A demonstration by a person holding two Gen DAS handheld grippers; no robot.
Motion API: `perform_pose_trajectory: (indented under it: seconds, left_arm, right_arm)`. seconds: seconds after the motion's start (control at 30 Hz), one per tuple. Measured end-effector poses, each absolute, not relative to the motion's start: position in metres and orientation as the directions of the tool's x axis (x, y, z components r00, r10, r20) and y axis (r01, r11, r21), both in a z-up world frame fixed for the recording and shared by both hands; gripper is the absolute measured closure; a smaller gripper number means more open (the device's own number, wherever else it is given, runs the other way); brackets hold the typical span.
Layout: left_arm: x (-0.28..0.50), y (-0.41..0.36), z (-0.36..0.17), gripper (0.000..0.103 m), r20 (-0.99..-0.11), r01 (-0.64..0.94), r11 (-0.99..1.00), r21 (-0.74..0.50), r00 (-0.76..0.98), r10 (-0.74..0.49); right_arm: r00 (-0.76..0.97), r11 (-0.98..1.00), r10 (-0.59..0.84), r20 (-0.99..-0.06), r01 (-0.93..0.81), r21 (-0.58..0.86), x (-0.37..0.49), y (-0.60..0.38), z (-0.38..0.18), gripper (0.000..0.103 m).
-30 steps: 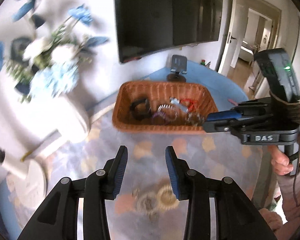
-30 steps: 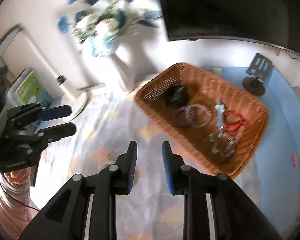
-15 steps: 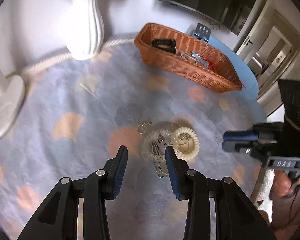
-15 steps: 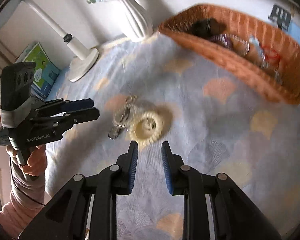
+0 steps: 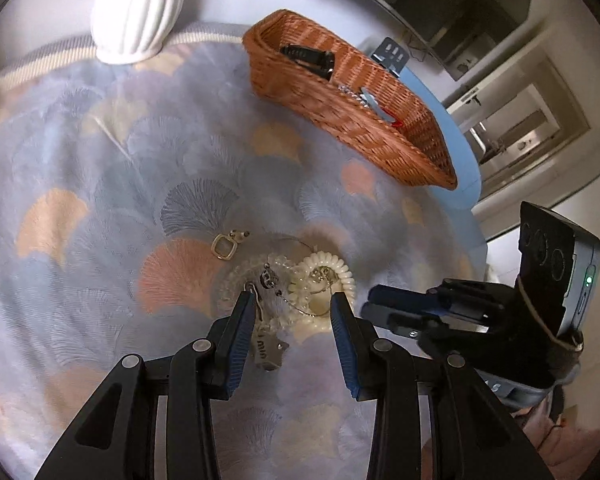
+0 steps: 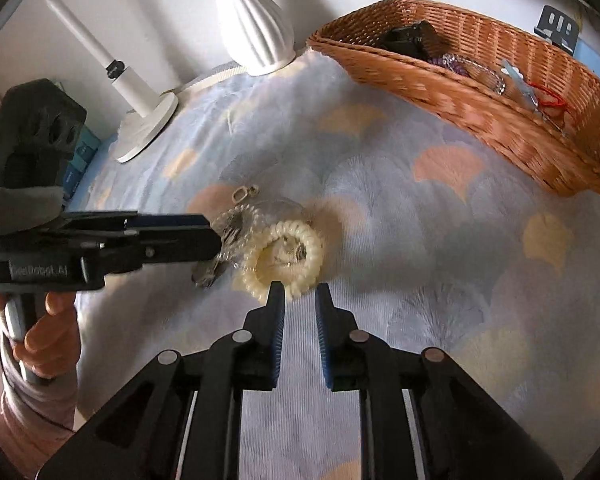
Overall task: Organize jewelry
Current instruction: 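Move both tools back over the cream coil hair tie and keychains, then grasp the silver pendant earring with the left tool while the right tool grasps the cream coil hair tie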
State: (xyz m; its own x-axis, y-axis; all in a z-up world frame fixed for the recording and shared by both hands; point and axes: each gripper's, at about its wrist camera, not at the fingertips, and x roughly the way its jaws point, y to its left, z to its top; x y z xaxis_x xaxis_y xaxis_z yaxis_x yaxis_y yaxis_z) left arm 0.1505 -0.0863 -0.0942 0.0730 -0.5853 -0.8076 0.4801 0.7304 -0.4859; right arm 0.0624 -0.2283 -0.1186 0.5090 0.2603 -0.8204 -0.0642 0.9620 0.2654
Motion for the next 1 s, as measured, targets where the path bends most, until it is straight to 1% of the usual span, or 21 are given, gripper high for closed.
perform_pose_trajectory:
  seconds: [0.37,0.4,0.43,0.47,0.57,0.7,0.83,0.93,1.0]
  left_arm:
    - [0.161,-0.096,-0.109,0.065,-0.82,0.443,0.755,-0.484,0.072,-0.568]
    - [0.162,-0.097,-0.109,0.072,-0.82,0.444,0.756,-0.481,0.077,-0.567]
    - [0.161,-0.098,-0.109,0.086,-0.82,0.446,0.755,-0.481,0.075,-0.567]
    - [0.161,-0.099,-0.11,0.092,-0.822,0.447,0.757,-0.478,0.076,-0.564]
    - [0.159,-0.099,-0.104,0.092,-0.821,0.461,0.763,-0.453,0.118,-0.559]
    - [0.152,-0.09,-0.077,0.092,-0.763,0.495,0.716,-0.492,0.151,-0.629]
    - [0.148,-0.081,-0.05,0.092,-0.721,0.521,0.689,-0.503,0.186,-0.667]
    - [0.146,-0.074,-0.039,0.092,-0.692,0.53,0.668,-0.523,0.194,-0.696]
    - [0.145,-0.073,-0.036,0.092,-0.685,0.533,0.662,-0.527,0.195,-0.702]
  right_arm:
    - [0.535,0.985,0.173,-0.827,-0.074,0.159,0.079,-0.211,-0.128,0.086]
    - [0.539,0.986,0.166,-0.826,-0.077,0.148,0.079,-0.21,-0.128,0.087]
    - [0.541,0.987,0.162,-0.825,-0.078,0.143,0.078,-0.21,-0.128,0.089]
    - [0.544,0.988,0.156,-0.824,-0.077,0.137,0.078,-0.21,-0.128,0.091]
    - [0.55,0.985,0.17,-0.818,-0.075,0.154,0.077,-0.213,-0.129,0.092]
    - [0.552,0.98,0.189,-0.812,-0.052,0.192,0.072,-0.223,-0.128,0.092]
    - [0.563,0.977,0.188,-0.805,-0.026,0.211,0.062,-0.236,-0.121,0.092]
    - [0.58,0.974,0.195,-0.791,-0.022,0.224,0.052,-0.246,-0.112,0.092]
    - [0.585,0.978,0.176,-0.792,-0.015,0.207,0.046,-0.251,-0.107,0.092]
